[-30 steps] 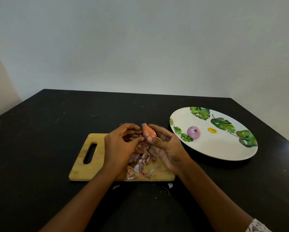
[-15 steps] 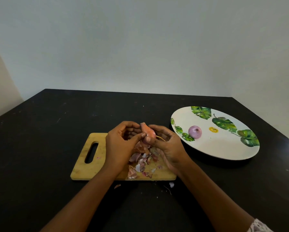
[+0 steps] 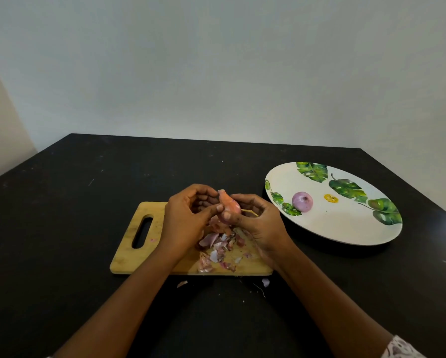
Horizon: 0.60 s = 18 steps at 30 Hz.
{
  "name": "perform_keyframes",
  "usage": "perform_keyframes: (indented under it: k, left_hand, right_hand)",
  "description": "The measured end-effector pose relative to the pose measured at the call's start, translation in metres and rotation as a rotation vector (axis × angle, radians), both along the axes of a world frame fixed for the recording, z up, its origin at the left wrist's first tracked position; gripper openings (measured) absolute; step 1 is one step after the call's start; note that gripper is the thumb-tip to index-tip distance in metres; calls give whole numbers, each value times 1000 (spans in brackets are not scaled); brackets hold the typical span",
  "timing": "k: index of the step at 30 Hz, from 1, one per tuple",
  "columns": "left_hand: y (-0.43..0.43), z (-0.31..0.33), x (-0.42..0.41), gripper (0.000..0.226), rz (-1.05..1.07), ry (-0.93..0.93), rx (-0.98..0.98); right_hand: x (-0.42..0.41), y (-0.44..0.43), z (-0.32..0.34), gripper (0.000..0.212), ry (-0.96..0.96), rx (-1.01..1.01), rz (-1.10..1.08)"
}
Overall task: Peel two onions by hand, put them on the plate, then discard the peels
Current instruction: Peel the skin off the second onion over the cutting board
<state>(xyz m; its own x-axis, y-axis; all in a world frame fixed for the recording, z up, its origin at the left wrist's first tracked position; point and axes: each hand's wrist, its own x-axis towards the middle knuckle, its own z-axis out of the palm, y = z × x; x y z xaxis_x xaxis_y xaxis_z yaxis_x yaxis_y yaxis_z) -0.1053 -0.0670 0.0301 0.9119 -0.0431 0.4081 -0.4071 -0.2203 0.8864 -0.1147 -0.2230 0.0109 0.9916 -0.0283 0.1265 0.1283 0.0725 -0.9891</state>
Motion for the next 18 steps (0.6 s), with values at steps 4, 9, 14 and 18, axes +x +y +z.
perform_keyframes:
  k: [4,9,14,18]
  left_hand:
    - [1,-1,1,23,-17,24,-2]
    - [-1,-3,2,20,-32,2,59]
    - [-3,-3,0,32,47,-79,23]
    - [-5,-4,-6,33,6,-218,73]
  right_hand:
    - [-1,0,-1,45,-22,-34,-2]
    - [0,-1,-2,46,-30,-67,-16]
    - [1,0,1,45,-65,-78,-39]
    - [0,-1,1,54,-95,-65,-65]
